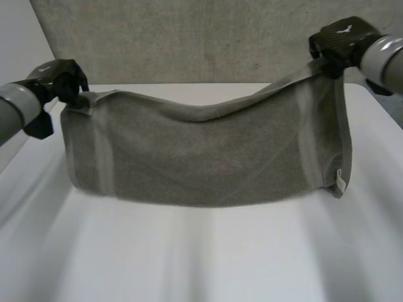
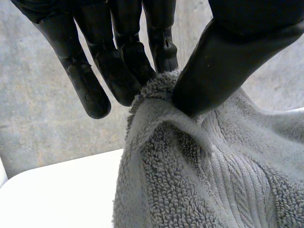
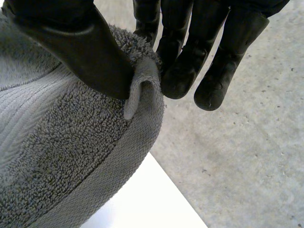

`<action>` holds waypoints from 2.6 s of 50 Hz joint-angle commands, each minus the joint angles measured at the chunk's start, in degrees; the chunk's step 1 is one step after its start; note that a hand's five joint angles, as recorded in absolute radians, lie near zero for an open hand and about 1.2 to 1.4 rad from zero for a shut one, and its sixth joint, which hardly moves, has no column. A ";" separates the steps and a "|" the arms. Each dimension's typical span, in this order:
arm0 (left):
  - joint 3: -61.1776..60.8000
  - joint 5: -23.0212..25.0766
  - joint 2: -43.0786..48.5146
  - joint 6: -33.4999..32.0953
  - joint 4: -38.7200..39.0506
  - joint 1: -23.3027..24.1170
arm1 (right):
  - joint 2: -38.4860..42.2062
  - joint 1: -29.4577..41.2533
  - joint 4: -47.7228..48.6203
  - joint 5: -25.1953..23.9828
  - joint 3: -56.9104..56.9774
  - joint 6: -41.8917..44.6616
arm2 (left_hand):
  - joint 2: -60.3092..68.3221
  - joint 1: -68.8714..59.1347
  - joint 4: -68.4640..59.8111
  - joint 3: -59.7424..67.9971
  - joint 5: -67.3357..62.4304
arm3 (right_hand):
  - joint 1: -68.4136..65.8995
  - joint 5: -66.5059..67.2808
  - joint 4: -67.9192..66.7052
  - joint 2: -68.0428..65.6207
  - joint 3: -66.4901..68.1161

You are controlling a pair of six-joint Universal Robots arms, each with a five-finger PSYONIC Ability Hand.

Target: Fold the towel.

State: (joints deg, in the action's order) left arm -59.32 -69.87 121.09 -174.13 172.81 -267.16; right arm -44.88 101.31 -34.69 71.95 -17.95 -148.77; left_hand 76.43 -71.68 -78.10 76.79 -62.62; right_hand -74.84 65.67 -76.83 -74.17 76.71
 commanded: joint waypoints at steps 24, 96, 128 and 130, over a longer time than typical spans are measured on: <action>22.45 -8.19 5.21 4.76 13.34 5.78 | 3.22 3.37 25.04 1.20 4.97 -4.78 | 3.57 -8.32 -1.90 3.21 -7.38 | -5.16 4.33 -3.17 -5.83 3.29; -12.43 9.85 12.22 -3.23 23.47 -3.37 | 4.52 -11.93 16.22 -10.17 -24.79 -1.95 | 3.57 -8.32 -1.90 3.21 -7.38 | -5.16 4.33 -3.17 -5.83 3.29; 9.04 -0.61 24.82 -3.41 15.63 2.08 | 20.54 -5.69 21.50 3.72 -7.45 -8.55 | -65.20 60.45 66.87 -65.56 61.40 | 64.84 -65.67 66.83 64.17 -66.71; 8.87 -1.14 23.94 -3.32 15.63 2.08 | 19.67 -5.68 21.33 4.07 -7.28 -8.73 | -65.20 60.45 66.87 -65.56 61.40 | 64.84 -65.67 66.83 64.17 -66.71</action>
State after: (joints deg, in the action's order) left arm -49.95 -68.81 146.95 -177.51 188.51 -265.25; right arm -23.87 94.98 -13.17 75.36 -25.69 -157.13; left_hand 15.07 -14.67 -15.57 15.27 -3.73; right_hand -17.33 4.51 -17.28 -16.45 17.20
